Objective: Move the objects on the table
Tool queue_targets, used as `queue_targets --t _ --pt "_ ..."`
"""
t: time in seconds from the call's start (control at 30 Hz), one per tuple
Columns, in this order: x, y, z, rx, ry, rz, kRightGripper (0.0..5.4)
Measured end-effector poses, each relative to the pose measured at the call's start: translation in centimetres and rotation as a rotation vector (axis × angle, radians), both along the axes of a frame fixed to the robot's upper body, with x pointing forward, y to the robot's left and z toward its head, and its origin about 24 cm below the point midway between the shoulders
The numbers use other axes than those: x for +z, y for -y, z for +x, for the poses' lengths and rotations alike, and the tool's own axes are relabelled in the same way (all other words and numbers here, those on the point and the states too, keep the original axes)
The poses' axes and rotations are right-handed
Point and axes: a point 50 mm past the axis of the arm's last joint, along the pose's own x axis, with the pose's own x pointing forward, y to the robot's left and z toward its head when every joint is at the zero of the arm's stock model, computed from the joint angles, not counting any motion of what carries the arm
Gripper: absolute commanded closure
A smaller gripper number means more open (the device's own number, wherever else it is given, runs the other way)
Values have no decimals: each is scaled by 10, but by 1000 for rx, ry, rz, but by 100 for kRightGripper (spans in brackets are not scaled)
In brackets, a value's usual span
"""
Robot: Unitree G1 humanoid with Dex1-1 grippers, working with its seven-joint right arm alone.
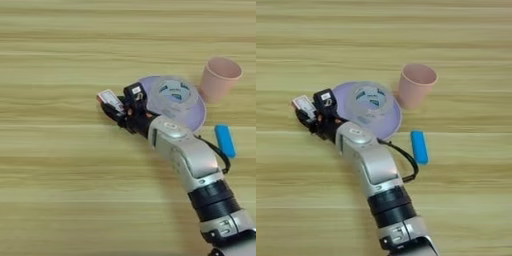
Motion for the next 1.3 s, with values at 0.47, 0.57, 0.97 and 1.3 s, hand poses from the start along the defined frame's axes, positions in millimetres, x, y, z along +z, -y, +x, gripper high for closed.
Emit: queue_targets --t 0.47,0.57,0.97,1.3 --pt "-19 -2 0 2 -44 -28 330" --pt "-20 -2 1 1 -38 -32 330" --pt "-20 -3 2 4 -37 -42 272" --pt "-20 -5 2 11 -35 -44 138"
